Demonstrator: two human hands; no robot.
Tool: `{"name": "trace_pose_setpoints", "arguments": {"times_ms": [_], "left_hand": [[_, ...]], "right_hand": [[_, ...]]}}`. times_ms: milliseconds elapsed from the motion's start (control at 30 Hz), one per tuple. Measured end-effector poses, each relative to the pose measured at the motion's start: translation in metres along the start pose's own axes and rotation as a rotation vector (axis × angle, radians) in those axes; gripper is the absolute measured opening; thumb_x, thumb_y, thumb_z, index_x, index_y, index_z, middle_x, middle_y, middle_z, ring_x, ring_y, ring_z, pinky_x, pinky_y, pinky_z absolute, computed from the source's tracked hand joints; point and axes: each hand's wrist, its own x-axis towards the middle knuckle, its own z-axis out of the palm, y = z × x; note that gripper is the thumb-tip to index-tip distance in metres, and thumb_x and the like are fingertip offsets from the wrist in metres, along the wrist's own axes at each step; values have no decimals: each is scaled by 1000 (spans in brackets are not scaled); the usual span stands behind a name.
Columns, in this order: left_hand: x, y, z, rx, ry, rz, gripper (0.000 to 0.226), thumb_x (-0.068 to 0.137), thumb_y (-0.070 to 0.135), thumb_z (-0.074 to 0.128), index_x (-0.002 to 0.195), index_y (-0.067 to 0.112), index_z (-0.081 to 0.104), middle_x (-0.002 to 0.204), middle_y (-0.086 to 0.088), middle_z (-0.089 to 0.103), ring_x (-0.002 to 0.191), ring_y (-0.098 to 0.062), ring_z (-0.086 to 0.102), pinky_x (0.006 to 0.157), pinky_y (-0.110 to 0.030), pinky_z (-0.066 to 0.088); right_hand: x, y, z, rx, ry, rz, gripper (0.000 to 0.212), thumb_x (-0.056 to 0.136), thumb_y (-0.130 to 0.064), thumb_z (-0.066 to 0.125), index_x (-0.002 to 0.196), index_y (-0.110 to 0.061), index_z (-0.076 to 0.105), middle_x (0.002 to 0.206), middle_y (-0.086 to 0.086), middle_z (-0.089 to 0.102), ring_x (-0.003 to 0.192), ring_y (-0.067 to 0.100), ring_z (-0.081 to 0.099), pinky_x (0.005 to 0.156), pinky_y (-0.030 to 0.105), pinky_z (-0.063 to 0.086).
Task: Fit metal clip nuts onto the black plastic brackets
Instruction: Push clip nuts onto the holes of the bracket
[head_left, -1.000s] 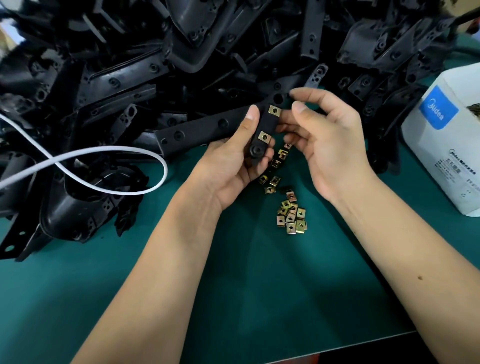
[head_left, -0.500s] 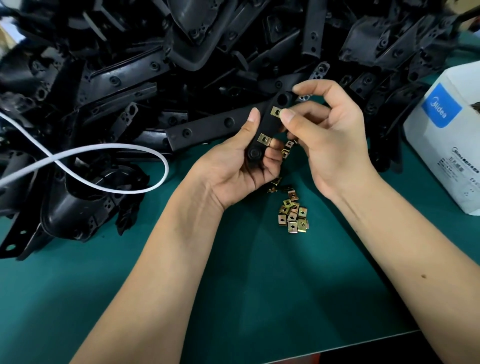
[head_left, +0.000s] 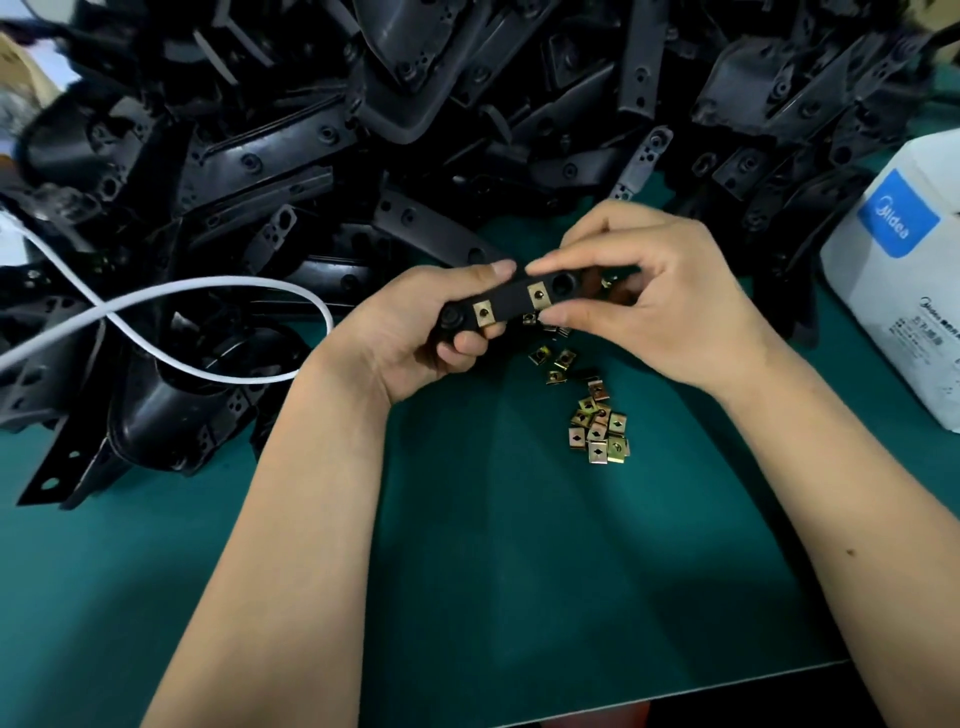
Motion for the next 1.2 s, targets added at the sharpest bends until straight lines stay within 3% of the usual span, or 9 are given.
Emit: {"name": "trace_pose_setpoints", "arguments": {"times_ms": [100,233,400,533,667,833,933,1067,1200], "left_hand": [[1,0,-1,-11,38,26,19,90,30,67,84,12,63,66,0,55,39,-4,38,32,-12,23],[2,0,0,2,161,61,19,97,22,66,81,12,62,67,-2,53,37,-7,37,33,-15,22],[-1,2,1,23,222,82,22,97,20,67,80,12,56,59,-1,49,35,-8,36,33,-17,20],[-1,6,8,8,279,108,21,96,17,67,84,13,51,58,-1,47,34,-8,34,33,-16,18],[-8,18,27,-55,312,219,21,96,17,64,79,14,52,61,0,49,34,-7,34,31,-16,21],[-17,57,109,18,273,404,17,96,26,67,81,18,63,66,2,59,41,-10,45,35,-18,27],[-18,69,192,89,9,514,18,96,21,66,79,17,61,67,1,61,48,-15,54,42,-20,34],[-21,47,323,116,-245,644,18,90,0,72,93,7,56,69,-5,62,58,-20,63,53,-25,46],[-21,-21,432,369,-272,826,22,78,-5,74,96,6,66,76,2,70,72,-17,68,72,-36,57]], "right_hand": [[-1,-2,2,-21,-1,-33,33,79,-25,90,107,-11,80,102,3,72,93,21,70,76,29,53],[-3,-5,11,-14,-3,-20,24,82,-18,88,102,-10,78,98,4,72,78,28,70,67,48,55],[-7,-8,13,-4,-12,16,21,82,-19,86,99,-12,76,97,-1,70,71,27,67,51,36,50],[-6,-16,12,-51,21,-19,21,81,-13,86,94,-4,72,97,3,72,87,24,68,73,43,53],[-9,-32,1,-112,121,-50,22,81,-12,85,96,-2,72,99,3,72,92,16,67,79,23,45],[-39,-62,-63,-207,433,-24,24,83,-8,76,106,-8,74,106,-1,72,100,15,70,79,39,60],[-87,-74,-130,-171,685,-6,30,82,3,63,108,-9,72,104,1,71,95,18,72,67,39,63],[-186,-77,-210,-334,1058,80,23,90,2,64,110,-11,68,105,11,71,96,34,72,70,48,62],[-297,-67,-229,-349,1329,269,16,94,0,64,105,-11,63,87,-4,66,78,9,71,59,28,58]]}}
